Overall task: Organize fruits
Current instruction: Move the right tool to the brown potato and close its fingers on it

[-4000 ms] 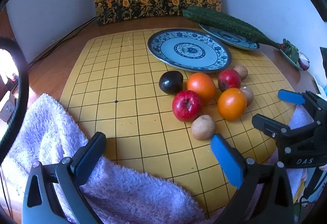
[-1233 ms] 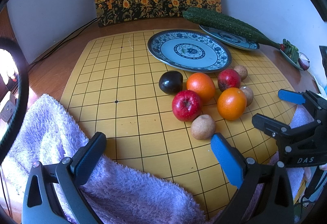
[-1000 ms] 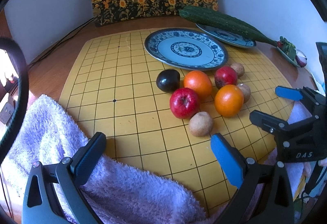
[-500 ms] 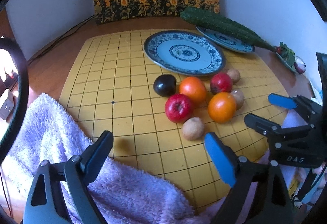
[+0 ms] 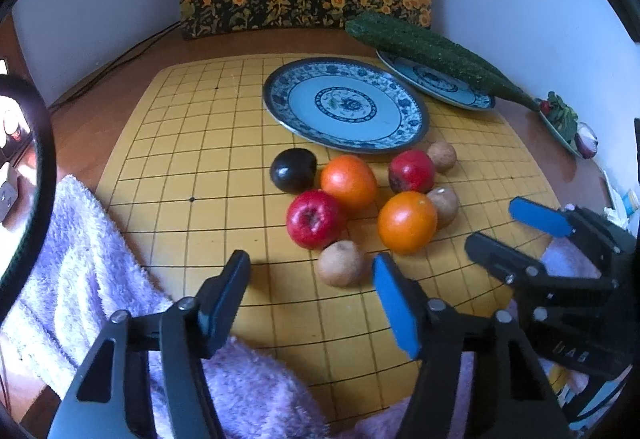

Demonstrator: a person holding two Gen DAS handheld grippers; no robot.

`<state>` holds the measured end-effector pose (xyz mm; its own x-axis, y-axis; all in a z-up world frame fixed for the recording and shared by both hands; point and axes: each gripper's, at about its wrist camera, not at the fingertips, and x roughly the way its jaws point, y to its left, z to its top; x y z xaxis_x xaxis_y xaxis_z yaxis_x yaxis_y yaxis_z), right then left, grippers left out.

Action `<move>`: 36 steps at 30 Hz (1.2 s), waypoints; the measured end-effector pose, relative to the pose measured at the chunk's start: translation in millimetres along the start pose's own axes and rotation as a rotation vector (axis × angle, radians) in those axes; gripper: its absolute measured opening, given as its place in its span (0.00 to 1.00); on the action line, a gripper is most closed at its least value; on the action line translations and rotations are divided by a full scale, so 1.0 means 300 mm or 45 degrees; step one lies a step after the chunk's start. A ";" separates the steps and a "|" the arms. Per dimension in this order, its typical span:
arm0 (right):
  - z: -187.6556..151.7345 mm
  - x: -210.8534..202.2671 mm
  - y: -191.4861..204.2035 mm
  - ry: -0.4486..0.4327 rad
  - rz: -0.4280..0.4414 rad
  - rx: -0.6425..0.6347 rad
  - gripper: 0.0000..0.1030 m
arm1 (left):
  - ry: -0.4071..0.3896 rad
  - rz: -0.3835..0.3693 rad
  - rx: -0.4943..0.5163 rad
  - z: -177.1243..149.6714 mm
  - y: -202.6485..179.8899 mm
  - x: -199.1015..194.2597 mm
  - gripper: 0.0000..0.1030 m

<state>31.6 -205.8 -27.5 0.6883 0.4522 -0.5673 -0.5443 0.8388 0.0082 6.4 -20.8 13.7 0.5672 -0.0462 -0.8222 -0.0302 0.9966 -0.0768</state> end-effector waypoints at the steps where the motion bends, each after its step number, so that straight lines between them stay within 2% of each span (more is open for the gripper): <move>1: -0.001 0.001 0.001 0.001 0.004 -0.001 0.67 | -0.002 0.006 0.002 0.000 -0.005 0.001 0.59; 6: -0.002 0.001 0.002 0.001 0.030 -0.004 0.66 | -0.008 0.021 0.007 -0.002 -0.013 0.001 0.42; 8: 0.000 0.002 0.003 0.000 0.039 -0.005 0.66 | -0.010 0.005 0.003 -0.005 -0.008 -0.003 0.29; 10: -0.001 0.001 0.006 0.000 0.044 -0.007 0.65 | -0.007 -0.015 0.001 -0.006 -0.005 -0.005 0.25; 22: 0.010 0.011 0.052 0.012 0.083 -0.044 0.60 | 0.005 -0.054 -0.010 -0.012 0.032 -0.039 0.25; 36: 0.033 0.060 0.096 0.058 0.059 -0.073 0.54 | -0.014 -0.089 -0.074 0.007 0.126 -0.058 0.25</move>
<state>33.0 -170.5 -29.5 0.6400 0.4749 -0.6041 -0.6027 0.7979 -0.0113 -3.0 17.9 26.3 0.5784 -0.1148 -0.8076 -0.0377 0.9852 -0.1671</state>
